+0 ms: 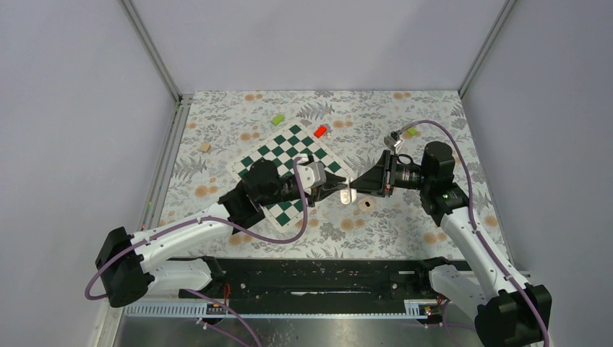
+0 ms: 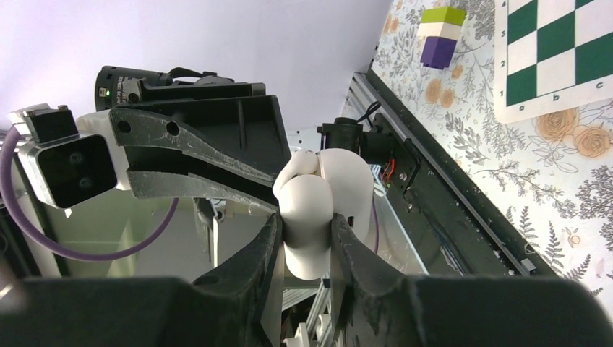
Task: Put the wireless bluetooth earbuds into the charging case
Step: Adjust the earbud with the charging case.
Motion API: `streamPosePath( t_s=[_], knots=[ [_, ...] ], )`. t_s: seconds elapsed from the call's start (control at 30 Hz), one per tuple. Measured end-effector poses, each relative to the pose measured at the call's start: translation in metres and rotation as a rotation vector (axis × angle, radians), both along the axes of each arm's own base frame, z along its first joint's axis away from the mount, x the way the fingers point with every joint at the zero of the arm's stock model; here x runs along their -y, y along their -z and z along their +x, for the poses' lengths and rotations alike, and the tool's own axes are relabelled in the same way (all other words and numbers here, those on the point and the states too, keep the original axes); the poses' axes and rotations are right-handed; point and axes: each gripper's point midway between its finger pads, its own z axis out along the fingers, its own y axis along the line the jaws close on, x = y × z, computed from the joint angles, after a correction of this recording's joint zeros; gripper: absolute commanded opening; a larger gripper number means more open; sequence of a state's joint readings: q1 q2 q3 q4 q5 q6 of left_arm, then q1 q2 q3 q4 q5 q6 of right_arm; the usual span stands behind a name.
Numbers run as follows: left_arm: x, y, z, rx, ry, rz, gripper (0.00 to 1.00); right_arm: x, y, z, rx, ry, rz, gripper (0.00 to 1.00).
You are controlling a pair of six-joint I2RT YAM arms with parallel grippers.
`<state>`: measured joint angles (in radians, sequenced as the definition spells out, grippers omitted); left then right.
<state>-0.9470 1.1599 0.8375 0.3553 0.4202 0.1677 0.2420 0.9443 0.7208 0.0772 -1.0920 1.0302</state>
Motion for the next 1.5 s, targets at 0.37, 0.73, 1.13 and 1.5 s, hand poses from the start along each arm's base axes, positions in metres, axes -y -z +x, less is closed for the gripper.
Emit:
streamPosePath(
  t_s=[0.37,0.73,1.13,1.5],
  knots=[
    [-0.005,-0.004,-0.009,0.019,0.044,-0.01,0.1,-0.002,-0.007,-0.007,-0.019,-0.052,0.054,0.0],
    [-0.004,-0.005,-0.012,0.022,0.063,-0.015,0.11,-0.003,-0.014,-0.007,-0.022,-0.063,0.084,0.0],
    [-0.003,-0.004,-0.014,0.007,0.076,-0.015,0.33,-0.003,-0.015,-0.005,-0.018,-0.057,0.088,0.0],
    [-0.004,-0.004,-0.014,-0.004,0.071,-0.007,0.33,-0.003,-0.013,-0.005,-0.013,-0.058,0.089,0.0]
  ],
)
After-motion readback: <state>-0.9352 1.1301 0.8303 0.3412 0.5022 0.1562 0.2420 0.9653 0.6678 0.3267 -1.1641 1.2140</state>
